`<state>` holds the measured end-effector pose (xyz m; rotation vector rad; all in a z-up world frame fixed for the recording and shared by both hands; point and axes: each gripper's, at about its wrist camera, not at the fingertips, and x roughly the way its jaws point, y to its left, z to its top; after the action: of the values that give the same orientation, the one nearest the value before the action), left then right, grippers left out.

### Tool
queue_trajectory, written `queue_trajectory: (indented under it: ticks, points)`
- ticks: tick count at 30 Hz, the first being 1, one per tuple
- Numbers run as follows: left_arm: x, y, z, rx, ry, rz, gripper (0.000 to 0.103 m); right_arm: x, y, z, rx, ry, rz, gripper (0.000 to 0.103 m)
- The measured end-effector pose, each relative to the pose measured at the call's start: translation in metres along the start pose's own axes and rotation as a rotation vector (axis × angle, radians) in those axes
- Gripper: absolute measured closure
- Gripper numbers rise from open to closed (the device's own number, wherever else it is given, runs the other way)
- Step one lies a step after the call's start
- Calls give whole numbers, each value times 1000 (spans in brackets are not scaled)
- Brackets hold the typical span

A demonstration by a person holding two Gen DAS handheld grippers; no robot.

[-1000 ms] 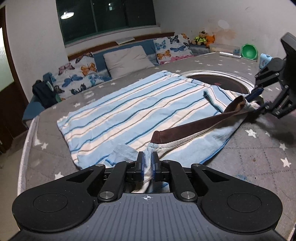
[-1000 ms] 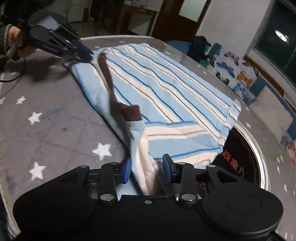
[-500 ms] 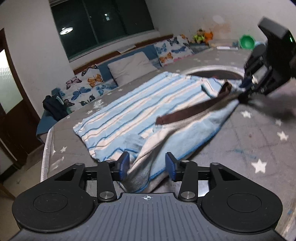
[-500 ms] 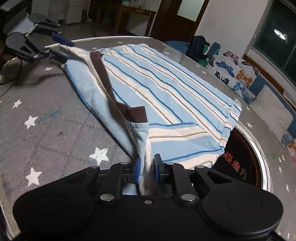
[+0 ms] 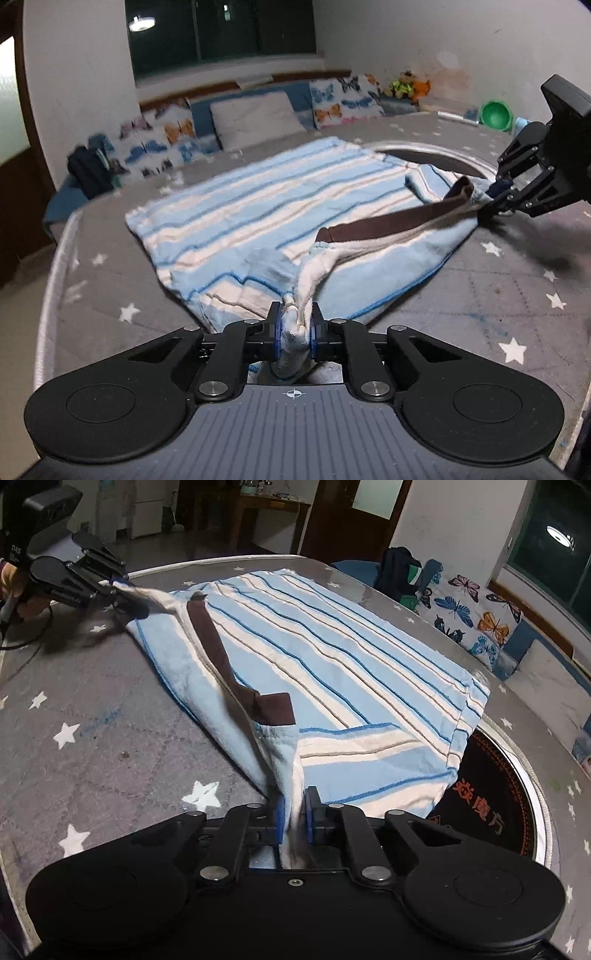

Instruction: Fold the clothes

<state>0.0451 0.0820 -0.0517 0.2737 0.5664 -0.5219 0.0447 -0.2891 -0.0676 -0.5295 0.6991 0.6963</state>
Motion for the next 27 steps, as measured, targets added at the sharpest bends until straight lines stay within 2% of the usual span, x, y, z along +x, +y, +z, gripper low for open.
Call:
queue_trajectory:
  ticks: [6, 13, 15, 19, 27]
  points:
    - [-69, -19, -4, 25, -111, 17, 91, -38, 16, -1, -10, -51, 0, 93]
    - [-157, -57, -32, 44, -184, -28, 91, -114, 61, -20, -15, -69, 85, 93]
    - [-168, -62, -38, 34, -200, -28, 91, -128, 69, -22, -14, -70, 95, 93]
    - [-161, -58, -33, -1, -223, 20, 91, -134, 66, -10, 4, -84, 86, 93]
    - [-81, -3, 15, -99, -212, 116, 91, -78, 9, 38, 30, -115, 1, 93]
